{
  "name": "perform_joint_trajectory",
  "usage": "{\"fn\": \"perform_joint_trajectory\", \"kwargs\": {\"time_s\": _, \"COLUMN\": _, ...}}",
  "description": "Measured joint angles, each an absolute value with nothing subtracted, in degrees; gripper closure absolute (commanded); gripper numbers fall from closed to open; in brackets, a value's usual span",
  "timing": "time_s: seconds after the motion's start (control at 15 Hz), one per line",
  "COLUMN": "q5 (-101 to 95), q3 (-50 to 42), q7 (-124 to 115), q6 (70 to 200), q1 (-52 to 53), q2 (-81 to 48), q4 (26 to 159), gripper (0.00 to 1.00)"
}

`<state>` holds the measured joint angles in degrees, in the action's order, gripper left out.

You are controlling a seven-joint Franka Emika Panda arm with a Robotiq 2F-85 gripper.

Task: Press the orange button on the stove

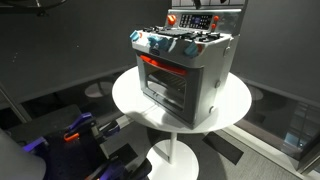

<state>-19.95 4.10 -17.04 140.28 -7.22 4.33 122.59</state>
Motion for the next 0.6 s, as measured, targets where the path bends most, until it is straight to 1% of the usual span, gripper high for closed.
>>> {"fn": "perform_joint_trajectory", "kwargs": {"time_s": 0.6, "q5": -20.9, "q3": 0.4, "q7": -20.0, "q6": 140.2, "q1": -4.7, "q2": -4.7, "q4": 113.9, "gripper": 0.0}}
